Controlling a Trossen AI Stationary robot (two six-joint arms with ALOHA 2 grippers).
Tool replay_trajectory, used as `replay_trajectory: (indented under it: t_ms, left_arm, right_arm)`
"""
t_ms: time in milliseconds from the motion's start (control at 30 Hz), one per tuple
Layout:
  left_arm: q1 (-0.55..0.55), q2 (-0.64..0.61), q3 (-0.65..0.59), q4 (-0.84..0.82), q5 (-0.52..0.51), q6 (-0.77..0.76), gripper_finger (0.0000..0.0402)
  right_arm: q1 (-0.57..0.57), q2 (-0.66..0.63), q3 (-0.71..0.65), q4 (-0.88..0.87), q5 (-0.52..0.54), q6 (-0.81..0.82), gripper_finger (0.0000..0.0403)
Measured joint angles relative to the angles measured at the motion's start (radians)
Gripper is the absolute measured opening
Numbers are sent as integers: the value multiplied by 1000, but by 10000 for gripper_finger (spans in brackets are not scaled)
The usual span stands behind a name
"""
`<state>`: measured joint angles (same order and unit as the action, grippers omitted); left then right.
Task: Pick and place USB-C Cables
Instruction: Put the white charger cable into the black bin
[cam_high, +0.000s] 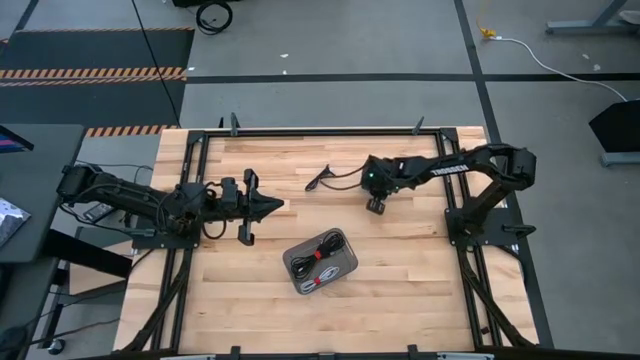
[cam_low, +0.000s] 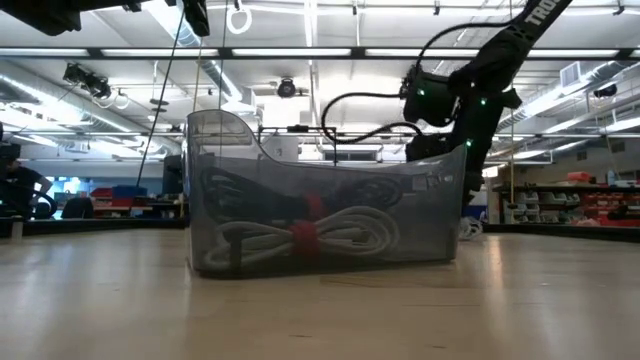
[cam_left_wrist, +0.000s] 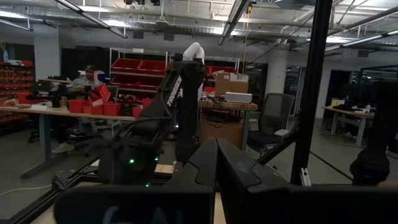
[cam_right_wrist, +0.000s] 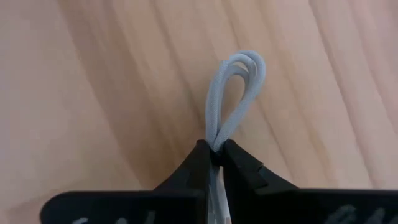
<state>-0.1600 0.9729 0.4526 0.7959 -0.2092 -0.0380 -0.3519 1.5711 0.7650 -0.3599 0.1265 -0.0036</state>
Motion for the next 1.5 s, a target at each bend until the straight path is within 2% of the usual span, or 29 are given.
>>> replay_trajectory:
  t_ms: [267,467,700,1067,1167,1500]
  left_arm:
    - [0,0,0,0,0,0,11]
    - [0,0,0,0,0,0,11]
    - [0,0,0,-1,0,-1,11]
    - [0,0,0,-6,0,-1,11]
    - [0,0,0,-5,0,17,11]
    - [0,0,0,-1,0,24,11]
  right_arm:
    - [79,0,121,-36,63,-19,30]
    - [143,0,247,-109,66,-21,30]
    - [286,0,360,-157,55,-178,31]
    - [552,0,477,-163,54,-243,31]
    - [608,-2,490,-109,17,-245,30]
    - [663,-1,490,-27,7,-280,20]
